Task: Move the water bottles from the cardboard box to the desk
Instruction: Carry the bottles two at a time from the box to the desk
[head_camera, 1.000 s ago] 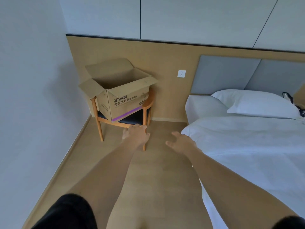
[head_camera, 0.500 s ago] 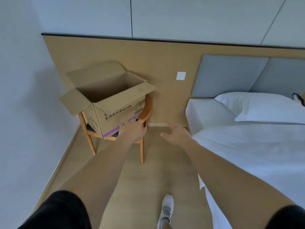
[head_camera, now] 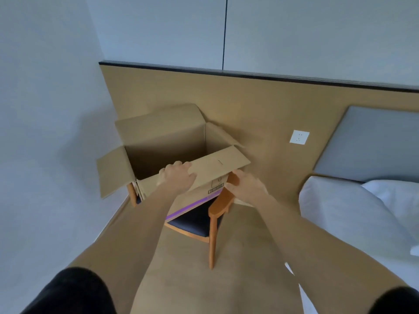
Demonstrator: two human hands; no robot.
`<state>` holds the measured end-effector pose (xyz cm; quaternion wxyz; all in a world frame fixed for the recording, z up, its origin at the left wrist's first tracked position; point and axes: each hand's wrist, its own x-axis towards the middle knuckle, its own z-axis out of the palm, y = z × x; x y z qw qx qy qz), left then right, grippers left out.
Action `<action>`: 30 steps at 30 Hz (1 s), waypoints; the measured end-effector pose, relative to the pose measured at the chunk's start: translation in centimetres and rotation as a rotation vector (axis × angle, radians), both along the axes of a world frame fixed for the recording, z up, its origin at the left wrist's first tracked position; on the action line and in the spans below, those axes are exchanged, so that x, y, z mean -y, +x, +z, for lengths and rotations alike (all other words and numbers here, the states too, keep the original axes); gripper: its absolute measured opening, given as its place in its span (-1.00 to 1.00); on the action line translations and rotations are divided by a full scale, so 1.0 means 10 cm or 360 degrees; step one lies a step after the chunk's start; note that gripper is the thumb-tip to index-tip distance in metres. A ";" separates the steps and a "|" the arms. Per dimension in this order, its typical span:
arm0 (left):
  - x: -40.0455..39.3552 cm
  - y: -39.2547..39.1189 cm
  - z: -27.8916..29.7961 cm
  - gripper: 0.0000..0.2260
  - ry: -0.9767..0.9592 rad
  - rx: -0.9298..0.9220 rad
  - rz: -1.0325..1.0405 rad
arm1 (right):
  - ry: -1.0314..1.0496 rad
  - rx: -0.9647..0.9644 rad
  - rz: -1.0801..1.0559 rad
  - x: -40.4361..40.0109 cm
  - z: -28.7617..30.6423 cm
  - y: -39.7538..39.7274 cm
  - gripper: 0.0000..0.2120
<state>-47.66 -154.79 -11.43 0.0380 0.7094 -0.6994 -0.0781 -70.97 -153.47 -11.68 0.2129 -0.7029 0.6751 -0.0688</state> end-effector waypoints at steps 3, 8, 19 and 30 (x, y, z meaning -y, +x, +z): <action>0.29 0.07 0.00 -0.55 0.0023 -0.0047 0.0071 | -0.0031 0.0000 0.0047 0.44 0.03 0.03 -0.45; 0.77 0.32 -0.04 -0.53 0.0055 -0.0123 0.0260 | -0.0049 0.0006 0.0163 1.11 0.03 0.26 -0.42; 2.30 0.95 -0.53 -0.53 0.0146 -0.0241 0.0384 | -0.0099 -0.0105 0.0465 2.72 -0.10 0.97 -0.40; 2.91 1.46 -1.05 -0.52 0.0407 -0.0397 0.0456 | 0.0207 -0.0218 0.0592 3.66 -0.70 1.44 -0.39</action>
